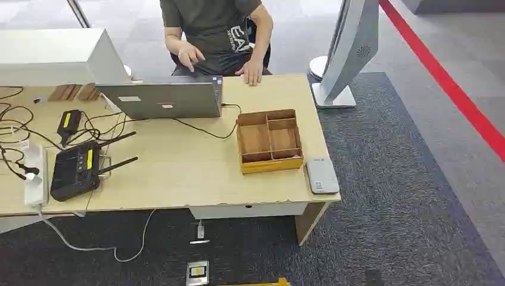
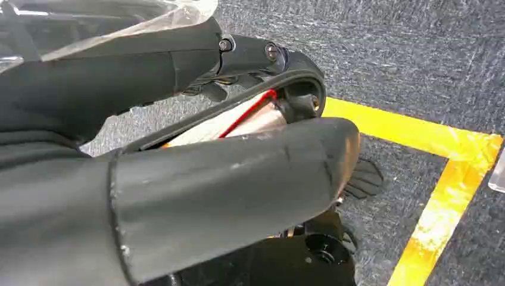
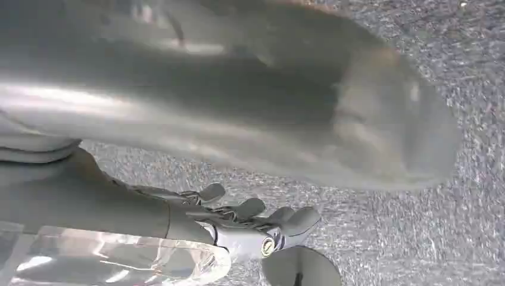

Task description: Pass the card to the sensor for recognition and then transmit it.

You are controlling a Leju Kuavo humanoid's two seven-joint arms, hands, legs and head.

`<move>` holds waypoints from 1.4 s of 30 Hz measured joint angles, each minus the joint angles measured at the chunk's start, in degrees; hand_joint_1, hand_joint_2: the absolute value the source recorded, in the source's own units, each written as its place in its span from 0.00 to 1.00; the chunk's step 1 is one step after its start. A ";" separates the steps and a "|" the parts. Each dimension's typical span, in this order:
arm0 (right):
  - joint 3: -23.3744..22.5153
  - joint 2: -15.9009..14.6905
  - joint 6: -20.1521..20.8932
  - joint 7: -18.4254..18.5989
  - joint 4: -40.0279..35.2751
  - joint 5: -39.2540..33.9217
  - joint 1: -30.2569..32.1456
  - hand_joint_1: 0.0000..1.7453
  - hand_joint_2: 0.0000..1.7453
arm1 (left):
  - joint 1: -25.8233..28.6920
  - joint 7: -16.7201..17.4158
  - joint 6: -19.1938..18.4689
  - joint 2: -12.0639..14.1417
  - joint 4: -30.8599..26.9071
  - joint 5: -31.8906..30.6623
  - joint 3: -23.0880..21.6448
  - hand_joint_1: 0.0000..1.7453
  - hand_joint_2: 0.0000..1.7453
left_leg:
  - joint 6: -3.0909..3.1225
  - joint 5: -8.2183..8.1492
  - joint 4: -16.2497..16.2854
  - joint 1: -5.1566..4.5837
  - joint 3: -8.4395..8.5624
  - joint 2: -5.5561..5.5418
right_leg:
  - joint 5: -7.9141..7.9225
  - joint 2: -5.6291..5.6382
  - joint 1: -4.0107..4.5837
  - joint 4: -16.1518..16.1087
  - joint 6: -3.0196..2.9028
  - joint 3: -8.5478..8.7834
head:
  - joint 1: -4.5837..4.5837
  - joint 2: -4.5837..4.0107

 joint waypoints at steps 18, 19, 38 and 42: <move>-15.02 -14.21 0.55 -10.36 -1.38 -6.14 -1.58 0.00 0.00 | 0.09 -0.24 -2.38 0.83 0.09 -0.50 0.57 0.00 0.00 | 0.18 0.00 0.01 -0.32 -0.06 0.01 | 0.10 0.06 -0.35 -0.02 0.18 -0.04 | 0.07 0.00; -15.87 -15.35 1.62 -10.34 -1.82 -6.93 -1.76 0.00 0.00 | 0.07 -0.24 -2.43 0.94 0.09 -0.50 0.57 0.00 0.00 | 0.19 0.01 0.01 -0.36 -0.06 0.01 | 0.09 0.05 -0.41 -0.01 0.20 -0.05 | 0.04 0.00; -6.34 -29.42 1.27 11.69 -39.22 -18.38 -0.90 0.00 0.00 | -0.19 0.57 -4.07 1.25 0.09 -1.97 0.52 0.00 0.00 | 0.23 0.16 0.00 -0.38 -0.15 -0.04 | 0.15 -0.03 -0.39 0.14 0.23 -0.04 | -0.02 0.00; -2.29 -30.69 7.15 8.74 -43.43 -16.08 -5.06 0.00 0.00 | -0.38 0.59 -4.48 1.33 0.09 -2.71 0.46 0.00 0.00 | 0.24 0.28 0.00 -0.39 -0.21 -0.02 | 0.23 0.00 -0.51 0.24 0.25 -0.17 | -0.15 0.00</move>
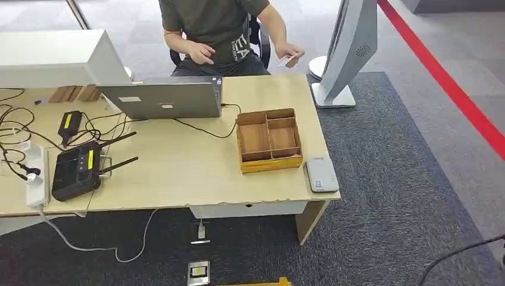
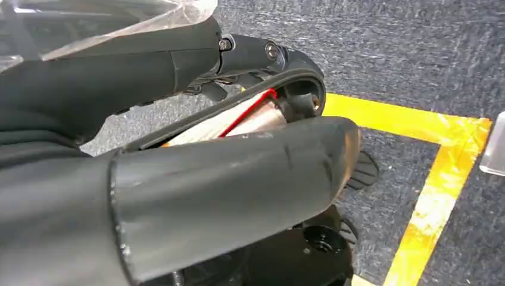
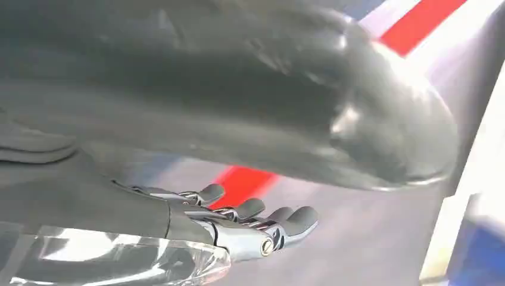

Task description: Pass the card to the sensor for recognition and then transmit it.

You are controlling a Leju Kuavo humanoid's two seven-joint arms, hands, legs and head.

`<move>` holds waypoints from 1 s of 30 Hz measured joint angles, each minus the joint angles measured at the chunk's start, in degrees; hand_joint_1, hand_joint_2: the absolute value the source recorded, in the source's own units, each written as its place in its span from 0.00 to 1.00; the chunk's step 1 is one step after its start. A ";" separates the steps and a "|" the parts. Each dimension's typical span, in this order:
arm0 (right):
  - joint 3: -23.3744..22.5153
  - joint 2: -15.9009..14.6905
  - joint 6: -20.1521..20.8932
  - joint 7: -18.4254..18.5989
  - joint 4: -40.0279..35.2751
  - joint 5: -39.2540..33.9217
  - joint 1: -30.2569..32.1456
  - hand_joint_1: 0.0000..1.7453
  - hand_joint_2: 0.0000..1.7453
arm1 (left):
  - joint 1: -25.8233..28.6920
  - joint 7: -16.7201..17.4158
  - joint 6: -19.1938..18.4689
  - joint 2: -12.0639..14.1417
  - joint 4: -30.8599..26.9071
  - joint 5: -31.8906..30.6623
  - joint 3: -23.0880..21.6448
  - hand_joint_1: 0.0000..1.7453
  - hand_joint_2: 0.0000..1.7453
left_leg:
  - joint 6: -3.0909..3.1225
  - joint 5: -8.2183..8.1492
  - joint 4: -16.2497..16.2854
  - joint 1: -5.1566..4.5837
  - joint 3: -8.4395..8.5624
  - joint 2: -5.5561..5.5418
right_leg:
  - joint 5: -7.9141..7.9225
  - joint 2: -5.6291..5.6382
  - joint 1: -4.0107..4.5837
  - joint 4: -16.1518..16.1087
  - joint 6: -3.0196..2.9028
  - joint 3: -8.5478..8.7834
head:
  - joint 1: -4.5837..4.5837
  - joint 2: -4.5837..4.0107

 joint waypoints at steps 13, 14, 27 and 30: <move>17.86 0.53 11.31 7.40 -13.10 23.98 -12.87 0.00 0.00 | -0.29 -0.17 -1.29 0.46 0.00 -2.64 -1.33 0.00 0.00 | -0.05 0.30 0.01 0.05 -0.30 -0.45 | 0.12 -0.51 0.10 0.11 -0.08 -0.18 | 0.15 0.00; 19.35 0.86 13.36 9.67 -15.42 27.31 -13.37 0.00 1.00 | -0.17 -0.20 -1.62 0.46 0.00 -2.89 -1.49 0.00 0.00 | -0.07 0.31 0.01 0.04 -0.41 -0.47 | 0.13 -0.51 0.08 0.15 -0.09 -0.28 | 0.20 0.00; 42.40 1.80 34.99 11.04 -33.55 86.20 -18.84 0.00 1.00 | -0.20 -1.42 -3.43 0.85 0.02 -4.24 -2.99 0.00 0.00 | -0.15 0.36 0.00 0.10 -0.42 -0.43 | 0.15 -0.49 0.24 0.14 -0.16 -0.40 | 0.07 0.00; 45.18 2.54 35.01 12.00 -33.83 87.12 -19.49 0.00 1.00 | -0.19 -1.05 -3.34 0.87 0.02 -3.93 -3.02 0.00 0.00 | -0.15 0.36 0.00 0.10 -0.44 -0.43 | 0.15 -0.50 0.22 0.14 -0.16 -0.40 | 0.07 0.00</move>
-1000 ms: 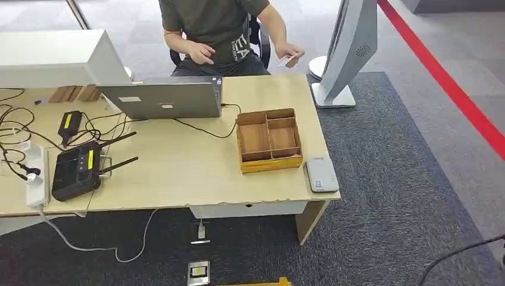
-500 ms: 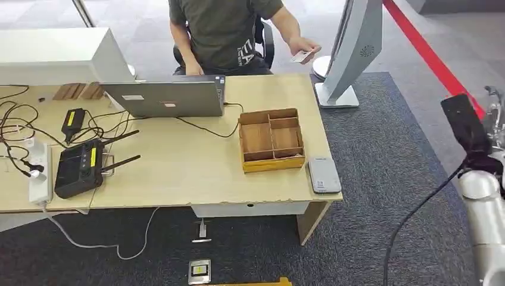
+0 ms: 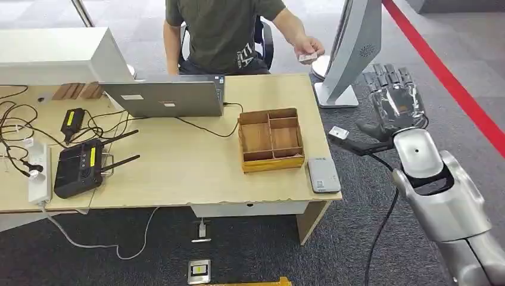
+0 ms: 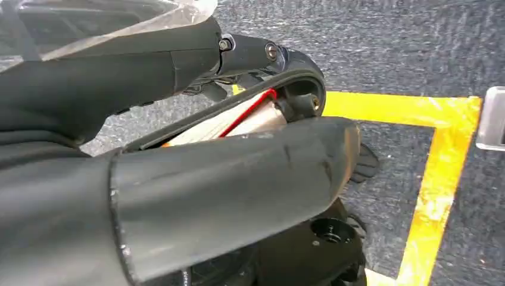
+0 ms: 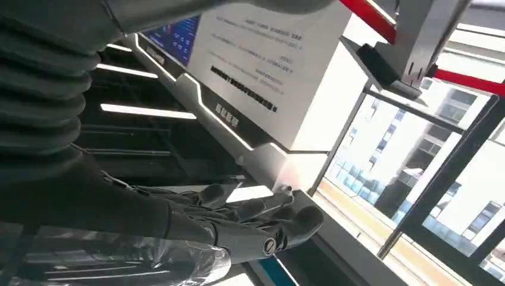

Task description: Pass the card to the sensor for recognition and then transmit it.

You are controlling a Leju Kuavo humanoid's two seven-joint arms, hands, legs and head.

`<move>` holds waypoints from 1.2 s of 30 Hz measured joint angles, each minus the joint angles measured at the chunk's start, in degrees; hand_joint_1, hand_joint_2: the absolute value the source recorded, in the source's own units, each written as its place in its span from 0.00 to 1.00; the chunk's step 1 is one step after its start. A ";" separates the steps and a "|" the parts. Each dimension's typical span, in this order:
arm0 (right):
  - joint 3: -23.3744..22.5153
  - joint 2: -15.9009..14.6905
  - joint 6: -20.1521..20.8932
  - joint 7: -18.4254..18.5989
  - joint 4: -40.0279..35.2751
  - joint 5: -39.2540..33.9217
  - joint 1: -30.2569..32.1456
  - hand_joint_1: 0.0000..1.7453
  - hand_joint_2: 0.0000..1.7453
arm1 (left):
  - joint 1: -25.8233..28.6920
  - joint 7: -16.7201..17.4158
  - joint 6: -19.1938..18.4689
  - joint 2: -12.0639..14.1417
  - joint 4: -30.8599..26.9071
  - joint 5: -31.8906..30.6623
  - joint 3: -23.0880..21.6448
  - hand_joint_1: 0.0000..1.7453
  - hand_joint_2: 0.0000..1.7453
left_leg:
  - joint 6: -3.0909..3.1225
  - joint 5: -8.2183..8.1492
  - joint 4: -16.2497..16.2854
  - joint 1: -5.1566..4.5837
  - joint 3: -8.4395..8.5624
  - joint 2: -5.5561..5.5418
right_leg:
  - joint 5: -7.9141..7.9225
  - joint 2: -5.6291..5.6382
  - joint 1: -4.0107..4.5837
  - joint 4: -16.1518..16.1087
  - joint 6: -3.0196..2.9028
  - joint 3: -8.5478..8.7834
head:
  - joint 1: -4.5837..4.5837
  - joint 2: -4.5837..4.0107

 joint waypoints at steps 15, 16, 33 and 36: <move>3.80 7.08 -1.90 7.43 4.00 -24.92 -3.34 0.00 1.00 | 0.01 1.31 -0.07 0.09 0.00 0.35 0.00 0.00 0.00 | -0.03 0.02 0.00 0.01 0.01 0.08 | 0.04 0.02 0.04 -0.01 -0.06 -0.07 | 0.04 0.00; 3.21 7.56 -2.25 8.79 5.03 -29.85 -3.70 0.00 1.00 | 0.06 1.31 -0.07 0.09 0.00 0.26 0.00 0.00 0.00 | -0.04 0.02 0.00 0.01 0.00 0.07 | 0.04 0.02 0.04 -0.01 -0.06 -0.08 | 0.04 0.00; 2.01 8.48 -9.64 11.36 12.66 -39.82 -6.44 0.00 1.00 | 0.07 1.70 0.09 0.17 0.00 -0.15 0.00 0.00 0.00 | -0.04 0.02 0.00 0.01 -0.01 0.10 | 0.05 0.02 0.04 0.00 -0.07 -0.11 | 0.04 0.00; 2.51 8.48 -10.14 11.03 13.64 -39.28 -7.45 0.00 1.00 | 0.07 1.62 -0.07 0.17 0.00 -0.33 0.00 0.00 0.00 | -0.04 0.03 0.00 0.01 -0.01 0.10 | 0.05 0.02 0.04 0.00 -0.08 -0.11 | 0.04 0.00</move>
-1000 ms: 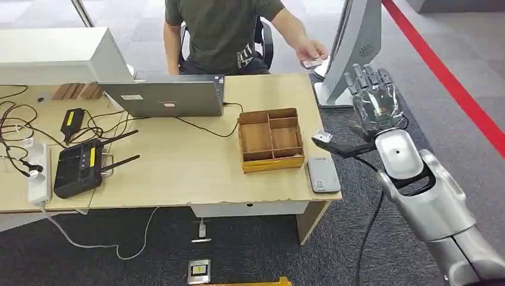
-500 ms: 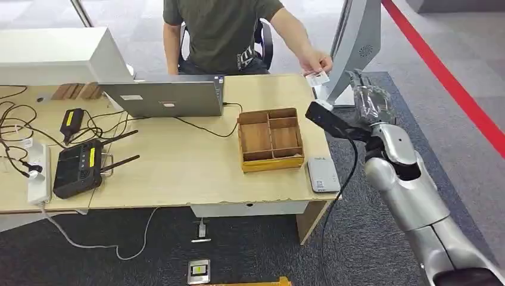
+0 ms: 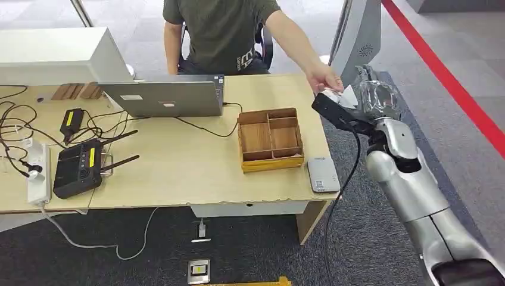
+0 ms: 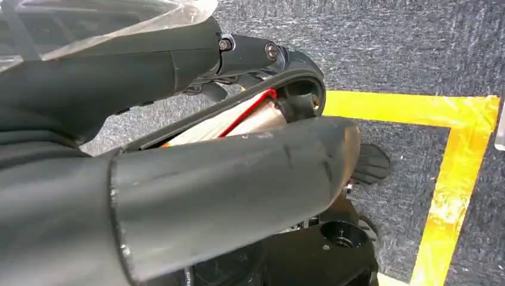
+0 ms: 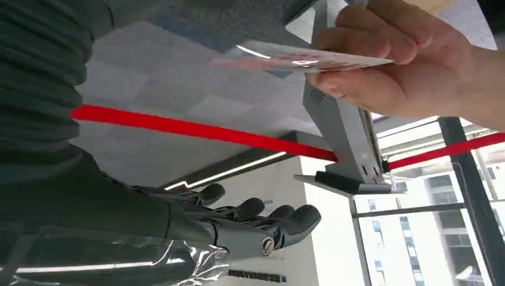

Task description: Pass the card to the sensor for recognition and then transmit it.

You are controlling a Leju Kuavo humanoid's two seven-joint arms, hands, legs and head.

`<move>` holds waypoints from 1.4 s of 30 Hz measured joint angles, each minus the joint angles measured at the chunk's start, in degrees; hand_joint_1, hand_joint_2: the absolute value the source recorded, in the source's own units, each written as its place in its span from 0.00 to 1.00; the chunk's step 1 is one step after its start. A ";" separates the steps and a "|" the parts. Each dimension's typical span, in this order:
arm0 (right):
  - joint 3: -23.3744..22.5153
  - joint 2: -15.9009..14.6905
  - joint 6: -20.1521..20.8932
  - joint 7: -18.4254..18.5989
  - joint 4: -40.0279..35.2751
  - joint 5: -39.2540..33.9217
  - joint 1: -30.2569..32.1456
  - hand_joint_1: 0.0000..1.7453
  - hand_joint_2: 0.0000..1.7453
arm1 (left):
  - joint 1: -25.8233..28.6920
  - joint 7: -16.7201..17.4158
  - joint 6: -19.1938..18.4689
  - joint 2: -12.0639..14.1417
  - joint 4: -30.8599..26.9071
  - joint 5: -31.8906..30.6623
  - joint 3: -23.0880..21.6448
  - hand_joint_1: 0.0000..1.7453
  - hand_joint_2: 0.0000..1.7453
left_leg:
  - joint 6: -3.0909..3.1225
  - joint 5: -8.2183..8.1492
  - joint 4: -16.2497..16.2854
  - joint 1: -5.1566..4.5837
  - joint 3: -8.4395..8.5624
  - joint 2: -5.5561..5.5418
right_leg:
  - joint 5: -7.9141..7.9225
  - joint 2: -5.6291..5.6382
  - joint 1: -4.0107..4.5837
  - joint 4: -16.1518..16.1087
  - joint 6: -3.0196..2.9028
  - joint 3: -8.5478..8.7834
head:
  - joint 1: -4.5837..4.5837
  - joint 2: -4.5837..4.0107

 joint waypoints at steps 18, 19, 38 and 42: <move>3.04 0.02 -4.81 -3.69 7.36 -2.19 -3.44 1.00 1.00 | 0.00 -1.16 0.17 0.04 0.00 0.15 -0.02 0.00 0.00 | 0.00 0.00 0.00 0.00 0.00 0.00 | 0.00 0.00 0.00 0.00 -0.01 0.00 | 0.00 0.00; 3.25 0.02 -5.00 -3.69 7.67 -2.12 -3.47 1.00 1.00 | 0.00 -1.16 0.17 0.04 0.00 0.18 -0.02 0.00 0.00 | 0.00 0.00 0.00 0.00 0.00 0.00 | 0.00 0.00 0.00 0.00 -0.01 0.00 | 0.00 0.00; 3.89 -1.16 -5.18 -3.65 9.66 0.28 1.57 1.00 1.00 | 0.11 -1.22 -0.15 0.24 0.00 -0.04 -0.02 0.00 0.00 | 0.00 0.00 0.01 0.00 0.02 0.01 | 0.00 0.00 0.00 -0.03 -0.01 -0.02 | 0.00 0.00; 2.60 -2.23 -4.26 -3.89 9.53 0.24 5.00 1.00 1.00 | 0.17 -0.11 -0.07 0.55 0.00 -0.06 -0.02 0.00 0.00 | 0.00 -0.01 0.01 0.00 0.01 0.00 | 0.00 0.00 0.00 -0.03 -0.01 -0.02 | -0.02 0.00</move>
